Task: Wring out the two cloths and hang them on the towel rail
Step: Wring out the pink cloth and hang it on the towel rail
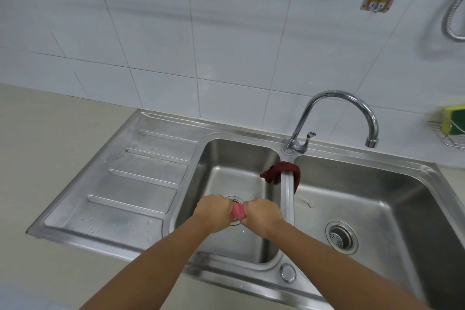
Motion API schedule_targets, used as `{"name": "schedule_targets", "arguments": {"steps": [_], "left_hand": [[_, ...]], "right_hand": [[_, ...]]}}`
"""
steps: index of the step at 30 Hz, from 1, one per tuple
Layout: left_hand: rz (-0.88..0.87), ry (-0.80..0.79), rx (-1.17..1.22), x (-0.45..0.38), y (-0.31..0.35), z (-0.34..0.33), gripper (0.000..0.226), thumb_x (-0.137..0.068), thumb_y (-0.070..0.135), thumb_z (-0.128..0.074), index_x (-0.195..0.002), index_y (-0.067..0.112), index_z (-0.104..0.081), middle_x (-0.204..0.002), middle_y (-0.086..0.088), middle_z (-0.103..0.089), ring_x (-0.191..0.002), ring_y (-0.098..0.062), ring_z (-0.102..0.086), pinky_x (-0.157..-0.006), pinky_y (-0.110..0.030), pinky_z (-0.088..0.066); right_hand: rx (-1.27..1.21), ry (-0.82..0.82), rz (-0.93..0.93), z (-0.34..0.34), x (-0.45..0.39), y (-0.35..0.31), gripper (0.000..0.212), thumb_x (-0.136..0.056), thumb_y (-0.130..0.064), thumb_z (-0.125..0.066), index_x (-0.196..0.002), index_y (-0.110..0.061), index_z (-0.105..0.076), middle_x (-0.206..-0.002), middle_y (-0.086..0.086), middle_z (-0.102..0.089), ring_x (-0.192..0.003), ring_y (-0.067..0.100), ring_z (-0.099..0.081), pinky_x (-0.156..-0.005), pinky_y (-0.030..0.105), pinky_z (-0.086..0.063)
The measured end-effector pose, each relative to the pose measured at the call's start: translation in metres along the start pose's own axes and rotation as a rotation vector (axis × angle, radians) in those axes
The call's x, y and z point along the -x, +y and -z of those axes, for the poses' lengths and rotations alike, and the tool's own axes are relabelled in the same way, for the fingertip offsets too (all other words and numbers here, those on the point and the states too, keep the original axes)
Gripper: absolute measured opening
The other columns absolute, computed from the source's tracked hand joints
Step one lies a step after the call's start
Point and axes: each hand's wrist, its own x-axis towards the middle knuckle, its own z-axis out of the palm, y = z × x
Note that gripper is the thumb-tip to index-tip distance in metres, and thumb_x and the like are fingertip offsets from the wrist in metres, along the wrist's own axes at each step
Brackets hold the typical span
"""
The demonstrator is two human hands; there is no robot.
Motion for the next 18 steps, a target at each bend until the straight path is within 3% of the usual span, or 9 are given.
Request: {"name": "schedule_targets", "arguments": {"steps": [3, 5, 7, 9, 13, 16, 18], "left_hand": [[0.002, 0.057, 0.120, 0.002, -0.004, 0.002, 0.023, -0.088, 0.034, -0.052, -0.097, 0.013, -0.053, -0.091, -0.005, -0.068, -0.073, -0.023, -0.061, -0.063, -0.032, -0.047], [0.014, 0.036, 0.274, 0.006, -0.008, 0.001, 0.040, -0.080, 0.047, -0.065, -0.101, 0.020, -0.046, -0.092, 0.002, -0.064, -0.075, -0.018, -0.061, -0.067, -0.034, -0.053], [0.032, -0.021, 0.438, 0.012, -0.013, 0.000, 0.065, -0.070, 0.060, -0.069, -0.116, 0.025, -0.039, -0.104, 0.006, -0.059, -0.085, -0.015, -0.061, -0.074, -0.033, -0.054], [0.057, -0.038, 0.575, 0.019, -0.013, -0.002, 0.082, -0.067, 0.071, -0.064, -0.129, 0.030, -0.031, -0.120, 0.007, -0.052, -0.097, -0.013, -0.059, -0.078, -0.028, -0.047], [0.072, 0.171, 0.580, 0.024, -0.006, -0.003, 0.055, -0.076, 0.072, -0.049, -0.115, 0.033, -0.050, -0.111, 0.014, -0.050, -0.093, -0.006, -0.055, -0.080, -0.024, -0.044], [0.088, 0.279, 0.609, 0.026, 0.000, 0.002, 0.035, -0.087, 0.055, -0.052, -0.108, 0.030, -0.065, -0.101, 0.013, -0.058, -0.087, -0.007, -0.057, -0.080, -0.025, -0.049], [0.093, 0.310, 0.642, 0.028, 0.004, 0.006, 0.026, -0.092, 0.043, -0.053, -0.108, 0.031, -0.068, -0.098, 0.009, -0.068, -0.084, -0.008, -0.062, -0.078, -0.026, -0.053]], "right_hand": [[-0.268, -0.059, -0.020, 0.004, 0.004, 0.007, 0.033, -0.080, -0.040, -0.068, -0.098, -0.017, -0.055, -0.087, -0.001, -0.062, -0.076, 0.020, -0.060, -0.063, 0.031, -0.045], [-0.600, -0.149, -0.015, 0.012, 0.009, 0.014, 0.047, -0.074, -0.030, -0.079, -0.106, -0.018, -0.046, -0.093, -0.003, -0.059, -0.079, 0.014, -0.057, -0.065, 0.029, -0.045], [-0.901, -0.220, -0.037, 0.023, 0.015, 0.022, 0.049, -0.077, -0.014, -0.076, -0.112, -0.019, -0.043, -0.102, 0.002, -0.060, -0.080, 0.013, -0.058, -0.067, 0.025, -0.048], [-1.067, -0.222, -0.078, 0.030, 0.022, 0.028, 0.037, -0.082, -0.009, -0.070, -0.110, -0.018, -0.048, -0.109, 0.007, -0.063, -0.083, 0.016, -0.063, -0.072, 0.027, -0.053], [-1.141, -0.082, -0.104, 0.037, 0.029, 0.032, 0.014, -0.088, -0.018, -0.069, -0.099, -0.009, -0.068, -0.093, 0.010, -0.073, -0.082, 0.016, -0.068, -0.082, 0.034, -0.055], [-1.032, 0.045, -0.114, 0.044, 0.030, 0.031, 0.025, -0.089, -0.026, -0.067, -0.081, -0.003, -0.074, -0.070, 0.009, -0.064, -0.064, 0.013, -0.055, -0.063, 0.023, -0.044], [-0.846, 0.108, -0.097, 0.047, 0.030, 0.031, 0.039, -0.091, -0.029, -0.063, -0.061, -0.005, -0.067, -0.058, 0.005, -0.055, -0.056, 0.015, -0.047, -0.059, 0.026, -0.036]]}}
